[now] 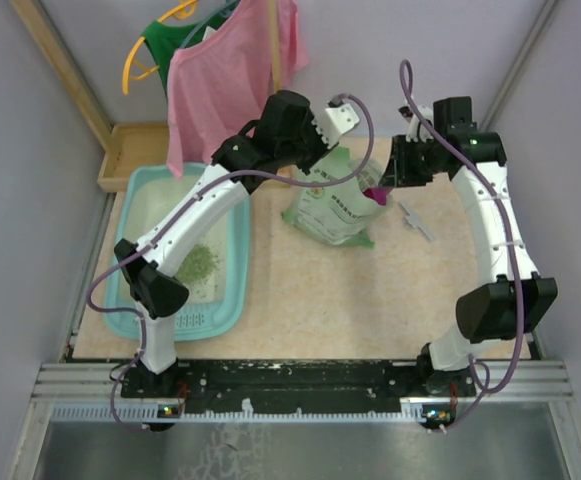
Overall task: Fill the litter box with clean litter
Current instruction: 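Scoop the cat litter from the cat litter bag.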
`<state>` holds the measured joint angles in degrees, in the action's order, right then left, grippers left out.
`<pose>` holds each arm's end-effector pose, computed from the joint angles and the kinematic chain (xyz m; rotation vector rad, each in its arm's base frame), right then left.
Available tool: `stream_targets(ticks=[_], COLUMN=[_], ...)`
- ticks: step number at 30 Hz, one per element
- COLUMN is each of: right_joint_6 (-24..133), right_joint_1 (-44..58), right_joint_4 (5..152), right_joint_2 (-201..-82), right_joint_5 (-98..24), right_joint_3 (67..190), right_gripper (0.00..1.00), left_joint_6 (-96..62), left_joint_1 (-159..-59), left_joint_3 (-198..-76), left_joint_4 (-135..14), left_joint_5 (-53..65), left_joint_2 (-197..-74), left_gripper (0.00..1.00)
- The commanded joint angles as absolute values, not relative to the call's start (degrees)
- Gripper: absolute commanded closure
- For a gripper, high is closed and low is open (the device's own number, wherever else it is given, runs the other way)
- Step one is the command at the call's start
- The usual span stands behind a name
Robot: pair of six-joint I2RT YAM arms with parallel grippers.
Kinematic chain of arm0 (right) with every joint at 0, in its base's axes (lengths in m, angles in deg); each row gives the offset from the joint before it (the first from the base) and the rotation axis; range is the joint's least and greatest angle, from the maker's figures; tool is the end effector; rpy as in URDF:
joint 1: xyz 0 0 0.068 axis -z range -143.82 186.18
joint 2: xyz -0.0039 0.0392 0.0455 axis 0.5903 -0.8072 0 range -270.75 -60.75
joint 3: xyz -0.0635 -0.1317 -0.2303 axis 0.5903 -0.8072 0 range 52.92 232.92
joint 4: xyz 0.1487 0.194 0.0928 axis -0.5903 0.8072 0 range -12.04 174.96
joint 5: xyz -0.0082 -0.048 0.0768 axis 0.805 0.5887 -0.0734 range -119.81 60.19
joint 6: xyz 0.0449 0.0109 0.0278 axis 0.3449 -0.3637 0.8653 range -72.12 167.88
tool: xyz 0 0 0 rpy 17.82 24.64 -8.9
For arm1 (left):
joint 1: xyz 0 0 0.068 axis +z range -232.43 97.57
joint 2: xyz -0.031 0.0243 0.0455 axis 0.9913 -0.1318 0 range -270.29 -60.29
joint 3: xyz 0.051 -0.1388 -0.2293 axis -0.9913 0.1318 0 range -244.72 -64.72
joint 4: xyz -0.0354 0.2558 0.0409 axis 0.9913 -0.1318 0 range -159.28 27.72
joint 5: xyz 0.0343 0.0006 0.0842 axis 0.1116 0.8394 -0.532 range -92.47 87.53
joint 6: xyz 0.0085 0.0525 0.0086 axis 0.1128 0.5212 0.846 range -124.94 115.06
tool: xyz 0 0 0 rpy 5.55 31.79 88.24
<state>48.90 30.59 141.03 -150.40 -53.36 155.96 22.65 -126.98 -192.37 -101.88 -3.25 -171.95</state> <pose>0.3090 0.0445 0.4112 -0.2800 2.3992 0.5521 0.3117 -0.3062 0.4402 1.1628 1.6112 -0.1784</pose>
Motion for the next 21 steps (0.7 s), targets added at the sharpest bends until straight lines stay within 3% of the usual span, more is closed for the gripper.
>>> stream_targets(ticks=[1,4,10,16,21], right_joint_6=[48.61,48.42,48.04,45.59,42.89], right_joint_1=[30.14,30.11,30.14,29.87,29.47], right_joint_4=[139.95,139.15,138.42,138.75,138.30], right_joint_2=[-150.70,-152.31,-157.00,-161.46,-161.87], right_joint_5=[-55.40,-54.86,-52.64,-49.61,-50.29], right_joint_3=[153.83,154.02,161.28,167.79,163.94], right_gripper=[1.00,1.00,1.00,1.00,1.00], left_joint_6=[23.34,22.35,21.33,20.34,20.32], left_joint_1=[-127.41,-127.51,-127.46,-127.51,-127.51], left_joint_3=[-198.86,-197.83,-181.30,-177.90,-178.63], left_joint_4=[-80.31,-82.34,-78.84,-78.68,-79.85], left_joint_5=[-3.12,-3.49,-5.47,-5.28,-5.63], left_joint_2=[-167.61,-166.78,-159.44,-158.15,-159.36], left_gripper=[1.00,1.00,1.00,1.00,1.00])
